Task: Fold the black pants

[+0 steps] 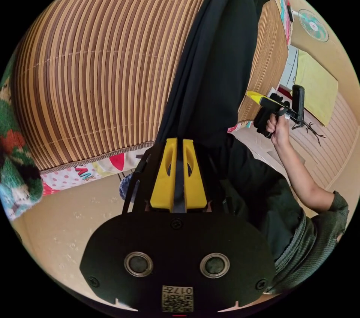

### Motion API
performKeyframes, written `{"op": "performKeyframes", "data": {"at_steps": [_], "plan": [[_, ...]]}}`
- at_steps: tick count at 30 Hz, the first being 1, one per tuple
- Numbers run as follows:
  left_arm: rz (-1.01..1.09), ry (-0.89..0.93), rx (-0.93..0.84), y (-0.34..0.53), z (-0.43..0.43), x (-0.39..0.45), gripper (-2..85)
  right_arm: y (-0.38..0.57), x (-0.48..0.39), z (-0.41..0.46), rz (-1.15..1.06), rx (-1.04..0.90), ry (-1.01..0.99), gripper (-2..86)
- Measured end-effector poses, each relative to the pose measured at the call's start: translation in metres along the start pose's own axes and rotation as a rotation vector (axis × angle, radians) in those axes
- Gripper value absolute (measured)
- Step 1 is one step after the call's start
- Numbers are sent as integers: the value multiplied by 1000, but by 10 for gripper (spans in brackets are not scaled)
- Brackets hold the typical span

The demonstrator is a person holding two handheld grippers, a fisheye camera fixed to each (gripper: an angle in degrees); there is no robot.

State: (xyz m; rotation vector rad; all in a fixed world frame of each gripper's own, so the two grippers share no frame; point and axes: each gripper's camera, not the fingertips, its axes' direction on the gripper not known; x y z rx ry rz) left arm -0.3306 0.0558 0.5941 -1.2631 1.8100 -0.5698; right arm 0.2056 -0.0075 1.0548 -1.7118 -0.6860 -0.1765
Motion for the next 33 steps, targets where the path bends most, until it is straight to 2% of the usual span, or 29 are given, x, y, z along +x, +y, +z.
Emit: {"op": "performKeyframes", "data": {"at_steps": [1, 3, 7, 9, 10, 13, 17, 21, 23, 25, 27, 29, 33], "plan": [[-3, 5, 1, 2, -1, 0, 27, -9, -2, 8, -11, -64, 30, 123], [22, 52, 8, 15, -9, 5, 24, -19, -8, 21, -35, -181, 109, 41], [188, 218, 4, 47, -31, 22, 15, -15, -29, 5, -92, -269, 139, 22], [309, 416, 21, 73, -50, 26, 10, -3, -41, -9, -135, -295, 86, 19], [333, 448, 29, 79, -54, 25, 9, 6, -46, -12, -153, -346, 92, 17], [279, 308, 100, 105, -62, 4, 4, 23, -50, -7, -209, -428, 146, 16], [127, 169, 179, 112, -42, -26, 1, 20, -26, 11, -117, -386, -57, 14], [30, 88, 199, 103, -1, -26, 1, 9, -12, 38, -75, -417, 1, 15], [-13, 52, 204, 98, 17, -24, 1, 5, -4, 51, -80, -506, 22, 16], [-75, 41, 224, 95, 30, -24, 2, -2, 3, 39, -75, -520, 25, 17], [-145, 56, 243, 91, 44, -27, 3, -15, 11, 2, -50, -410, 28, 18], [-170, 68, 252, 90, 52, -28, 3, -46, 23, -71, -20, -184, -12, 26], [-140, 33, 265, 87, 68, -19, 4, -118, 33, -180, -38, 143, -53, 66]]}}
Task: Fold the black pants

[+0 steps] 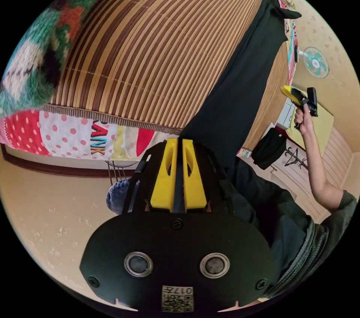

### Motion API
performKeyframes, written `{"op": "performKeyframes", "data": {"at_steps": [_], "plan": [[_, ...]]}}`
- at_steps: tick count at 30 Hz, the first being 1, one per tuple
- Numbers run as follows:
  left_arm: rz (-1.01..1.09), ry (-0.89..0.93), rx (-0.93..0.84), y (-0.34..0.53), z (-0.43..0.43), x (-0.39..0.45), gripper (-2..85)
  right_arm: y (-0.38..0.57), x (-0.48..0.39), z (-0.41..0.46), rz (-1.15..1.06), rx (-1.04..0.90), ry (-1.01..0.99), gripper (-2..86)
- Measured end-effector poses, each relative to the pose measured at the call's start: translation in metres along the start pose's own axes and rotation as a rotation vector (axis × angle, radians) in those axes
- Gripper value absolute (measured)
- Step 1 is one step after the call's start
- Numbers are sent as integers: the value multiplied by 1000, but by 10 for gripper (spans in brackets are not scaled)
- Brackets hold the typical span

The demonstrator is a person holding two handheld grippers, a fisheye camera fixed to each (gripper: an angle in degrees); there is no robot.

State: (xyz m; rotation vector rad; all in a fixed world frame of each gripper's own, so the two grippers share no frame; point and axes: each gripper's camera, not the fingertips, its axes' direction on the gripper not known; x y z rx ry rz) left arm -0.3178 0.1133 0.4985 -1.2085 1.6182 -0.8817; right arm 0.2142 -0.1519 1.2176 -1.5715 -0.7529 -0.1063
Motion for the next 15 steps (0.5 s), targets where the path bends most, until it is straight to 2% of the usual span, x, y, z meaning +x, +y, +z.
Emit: {"op": "performKeyframes", "data": {"at_steps": [2, 5, 10, 13, 15], "plan": [[39, -33, 3, 3, 4, 9, 4, -67, -7, -49, -40, 167, 70, 86], [90, -81, 12, 12, 9, 24, 5, -146, -27, -89, -57, 303, 136, 97], [120, -94, 27, 22, 18, 32, 6, -221, -67, -128, -51, 455, 250, 124], [115, -83, 43, 27, 23, 29, 7, -254, -68, -124, -1, 404, 314, 124], [101, -57, 68, 34, 24, 25, 6, -265, -64, -114, 80, 358, 399, 77]]}}
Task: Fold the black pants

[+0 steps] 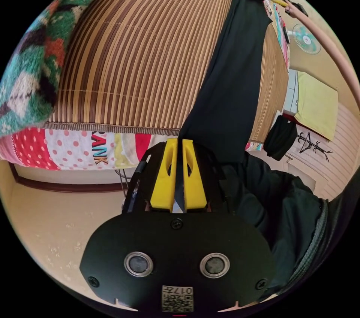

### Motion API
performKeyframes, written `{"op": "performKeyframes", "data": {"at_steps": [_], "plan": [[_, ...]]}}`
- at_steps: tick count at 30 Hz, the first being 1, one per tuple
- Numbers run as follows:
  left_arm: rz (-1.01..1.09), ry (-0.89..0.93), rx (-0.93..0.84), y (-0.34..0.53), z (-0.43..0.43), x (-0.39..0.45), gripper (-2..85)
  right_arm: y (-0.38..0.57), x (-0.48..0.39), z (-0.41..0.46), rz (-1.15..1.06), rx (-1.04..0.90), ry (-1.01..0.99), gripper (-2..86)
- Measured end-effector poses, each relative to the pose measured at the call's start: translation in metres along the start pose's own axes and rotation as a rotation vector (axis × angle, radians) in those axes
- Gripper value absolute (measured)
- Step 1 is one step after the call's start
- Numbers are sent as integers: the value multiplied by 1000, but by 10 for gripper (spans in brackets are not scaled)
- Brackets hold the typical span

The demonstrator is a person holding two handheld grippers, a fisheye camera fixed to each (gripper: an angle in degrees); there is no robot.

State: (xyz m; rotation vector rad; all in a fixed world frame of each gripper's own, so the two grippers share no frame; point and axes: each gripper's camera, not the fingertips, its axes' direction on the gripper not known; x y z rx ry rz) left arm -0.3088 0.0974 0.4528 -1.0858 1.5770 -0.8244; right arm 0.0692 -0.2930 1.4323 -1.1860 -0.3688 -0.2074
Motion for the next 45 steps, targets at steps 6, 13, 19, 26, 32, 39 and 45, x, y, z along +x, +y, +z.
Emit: {"op": "performKeyframes", "data": {"at_steps": [6, 13, 19, 26, 32, 39, 45], "plan": [[-18, 175, 37, 23, -13, -15, 4, 11, -36, -15, -112, 228, -103, 34], [-32, 267, 96, 46, -23, -30, 4, 14, 18, 32, 168, 256, -638, 30], [-161, 402, 163, 81, -14, -73, 19, 69, 61, 77, -16, 160, -987, 41], [-35, 364, 274, 117, -88, -69, 90, 302, 36, 138, -305, -762, -1082, 62], [171, 252, 206, 17, -143, -17, 132, 486, 93, 126, -90, -815, -949, 77], [286, 183, 99, -98, -155, 26, 177, 550, 167, 66, 79, -339, -612, 88], [224, 227, 61, -63, -170, 1, 139, 585, 198, 94, 164, -295, -745, 119]]}}
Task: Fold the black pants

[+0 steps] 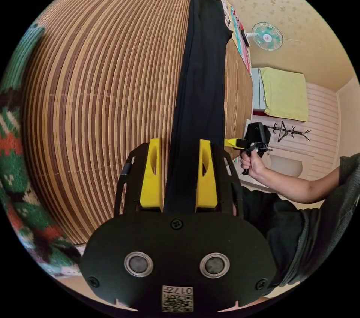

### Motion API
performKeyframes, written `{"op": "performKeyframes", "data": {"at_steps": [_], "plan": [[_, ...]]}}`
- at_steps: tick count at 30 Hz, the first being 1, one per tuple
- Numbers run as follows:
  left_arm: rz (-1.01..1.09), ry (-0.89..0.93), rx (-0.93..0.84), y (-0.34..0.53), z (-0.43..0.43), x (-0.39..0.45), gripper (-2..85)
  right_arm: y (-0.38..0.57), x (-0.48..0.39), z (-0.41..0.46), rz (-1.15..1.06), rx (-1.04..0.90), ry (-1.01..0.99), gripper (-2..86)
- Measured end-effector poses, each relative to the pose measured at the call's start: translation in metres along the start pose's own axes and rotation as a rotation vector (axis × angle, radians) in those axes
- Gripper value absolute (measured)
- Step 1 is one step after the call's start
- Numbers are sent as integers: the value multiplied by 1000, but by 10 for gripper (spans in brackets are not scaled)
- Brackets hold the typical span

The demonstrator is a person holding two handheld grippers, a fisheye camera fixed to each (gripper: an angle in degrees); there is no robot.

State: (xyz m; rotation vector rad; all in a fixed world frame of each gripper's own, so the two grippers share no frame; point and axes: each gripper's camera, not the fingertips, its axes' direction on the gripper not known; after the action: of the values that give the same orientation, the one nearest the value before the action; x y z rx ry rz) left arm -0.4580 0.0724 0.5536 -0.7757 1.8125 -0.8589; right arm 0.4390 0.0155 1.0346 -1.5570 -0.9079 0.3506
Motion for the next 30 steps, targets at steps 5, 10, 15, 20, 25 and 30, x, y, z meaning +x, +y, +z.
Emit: {"op": "performKeyframes", "data": {"at_steps": [5, 10, 15, 20, 25, 30], "plan": [[-32, 55, -131, 62, -5, -15, 107, 31, 16, 21, -11, -121, -48, 100], [-143, 251, -244, 88, -6, -38, 77, 33, 17, 43, -62, -306, -121, 87], [-1, 496, -393, 84, -46, -2, 42, 22, -12, 30, -200, -544, -349, 40], [255, 909, -472, 97, -87, 80, 42, 52, -32, -28, -290, -765, -728, 20], [330, 978, -192, 39, -118, 124, 43, 33, -29, -87, -352, -354, -946, 2], [75, 934, 307, -120, -111, 77, 43, -52, -11, -108, -289, 95, -966, -1]]}}
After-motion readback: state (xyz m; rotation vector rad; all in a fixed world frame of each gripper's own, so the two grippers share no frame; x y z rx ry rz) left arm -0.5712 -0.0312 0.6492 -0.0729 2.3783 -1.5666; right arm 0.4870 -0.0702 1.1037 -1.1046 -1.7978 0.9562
